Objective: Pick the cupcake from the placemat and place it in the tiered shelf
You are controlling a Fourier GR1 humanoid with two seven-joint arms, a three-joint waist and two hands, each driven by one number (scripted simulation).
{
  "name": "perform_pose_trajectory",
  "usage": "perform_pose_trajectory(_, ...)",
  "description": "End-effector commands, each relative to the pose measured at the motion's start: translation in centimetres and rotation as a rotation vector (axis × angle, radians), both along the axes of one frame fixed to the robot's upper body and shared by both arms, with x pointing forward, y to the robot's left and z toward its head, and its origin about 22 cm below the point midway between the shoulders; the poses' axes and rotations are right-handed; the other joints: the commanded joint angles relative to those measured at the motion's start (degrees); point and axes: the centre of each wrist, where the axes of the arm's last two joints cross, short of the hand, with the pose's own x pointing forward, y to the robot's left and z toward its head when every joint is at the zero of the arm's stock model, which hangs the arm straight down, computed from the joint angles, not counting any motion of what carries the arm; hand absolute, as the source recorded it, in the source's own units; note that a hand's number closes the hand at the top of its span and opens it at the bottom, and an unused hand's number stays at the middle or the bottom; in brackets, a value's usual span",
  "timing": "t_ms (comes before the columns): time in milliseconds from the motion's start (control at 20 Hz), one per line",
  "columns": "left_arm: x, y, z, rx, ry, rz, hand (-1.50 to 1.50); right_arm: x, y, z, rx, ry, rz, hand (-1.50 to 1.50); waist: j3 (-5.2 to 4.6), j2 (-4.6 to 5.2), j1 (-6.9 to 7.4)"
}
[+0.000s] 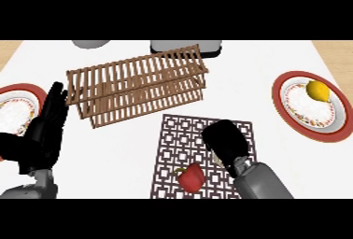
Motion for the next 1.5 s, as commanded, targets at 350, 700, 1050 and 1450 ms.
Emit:
perform_pose_trajectory(350, 0.2, -0.7, -0.2, 0.000, -0.009, -0.023, 0.00, -7.9, 6.6, 6.1, 0.530, -0.023, -0.230, 1.50, 1.27, 0.96, 2.29)
perform_pose_trajectory(700, 1.0, -0.1, 0.4, 0.005, -0.001, -0.005, 0.00, -11.6, 8.4, 13.3, 0.776, -0.246, -0.395, 1.50, 0.99, 0.56, 1.34)
perform_pose_trajectory(1050, 1.0, -0.1, -0.3, 0.005, -0.008, -0.014, 0.00, -11.3, 9.7, 18.4, 0.725, -0.377, -0.485, 1.50, 0.96, 0.96, 1.71)
perform_pose_trajectory(1450, 0.8, -0.2, 0.9, -0.002, -0.009, -0.024, 0.00, -5.8, 11.8, 20.7, 0.758, -0.424, -0.562, 1.50, 1.06, 1.37, 2.94)
